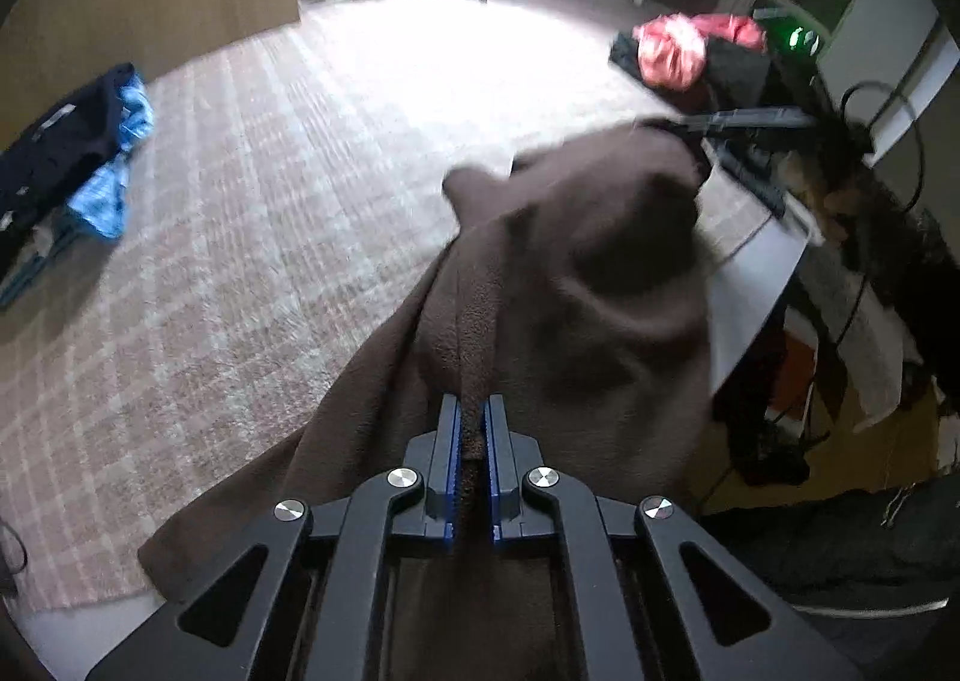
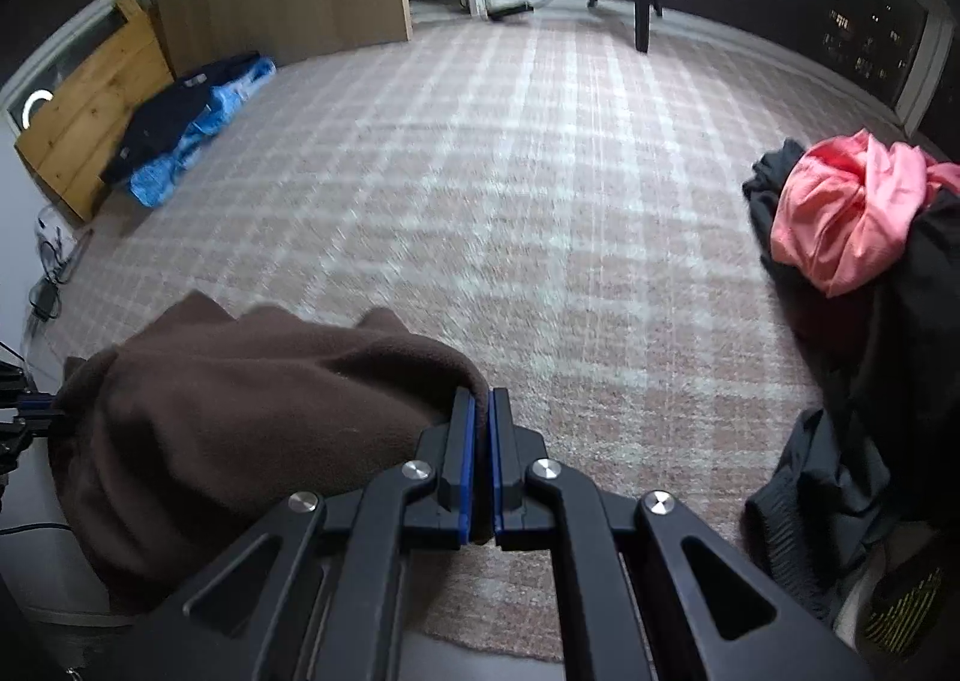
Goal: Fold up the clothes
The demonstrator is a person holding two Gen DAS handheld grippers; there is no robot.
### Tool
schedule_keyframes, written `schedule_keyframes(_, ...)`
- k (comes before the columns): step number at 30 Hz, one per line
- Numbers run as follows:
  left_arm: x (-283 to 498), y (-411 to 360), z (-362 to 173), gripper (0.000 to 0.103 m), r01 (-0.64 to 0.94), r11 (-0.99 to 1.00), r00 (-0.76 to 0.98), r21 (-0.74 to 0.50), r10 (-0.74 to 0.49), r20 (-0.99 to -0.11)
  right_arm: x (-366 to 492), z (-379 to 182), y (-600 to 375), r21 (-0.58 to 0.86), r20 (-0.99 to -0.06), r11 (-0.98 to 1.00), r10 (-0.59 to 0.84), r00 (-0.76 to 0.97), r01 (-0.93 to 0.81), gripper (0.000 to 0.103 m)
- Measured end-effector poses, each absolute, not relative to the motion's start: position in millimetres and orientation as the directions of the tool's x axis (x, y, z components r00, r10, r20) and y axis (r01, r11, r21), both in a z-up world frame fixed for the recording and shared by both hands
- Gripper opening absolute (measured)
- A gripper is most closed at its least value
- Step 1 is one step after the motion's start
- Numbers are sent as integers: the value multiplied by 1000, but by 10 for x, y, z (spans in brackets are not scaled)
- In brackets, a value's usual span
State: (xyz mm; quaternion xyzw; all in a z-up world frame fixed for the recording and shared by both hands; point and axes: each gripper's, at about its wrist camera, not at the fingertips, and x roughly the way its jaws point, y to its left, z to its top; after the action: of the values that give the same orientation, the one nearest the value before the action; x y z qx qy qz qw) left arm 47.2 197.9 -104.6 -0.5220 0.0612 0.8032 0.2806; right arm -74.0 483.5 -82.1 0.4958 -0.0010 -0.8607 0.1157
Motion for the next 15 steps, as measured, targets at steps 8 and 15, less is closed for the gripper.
schedule_keyframes(8, 1017, 1237, 308, 6, -347, -924, -589, -161, 348, -729, -39, 600, 4668, 210, -625, -910, -407, -666, 358, 4)
schedule_keyframes(15, 1884, 931, 2026, 6, -194, -969, -875, 151, 102, -473, 838, 2063, 4188, 35, -369, -835, -521, -770, 548, 4)
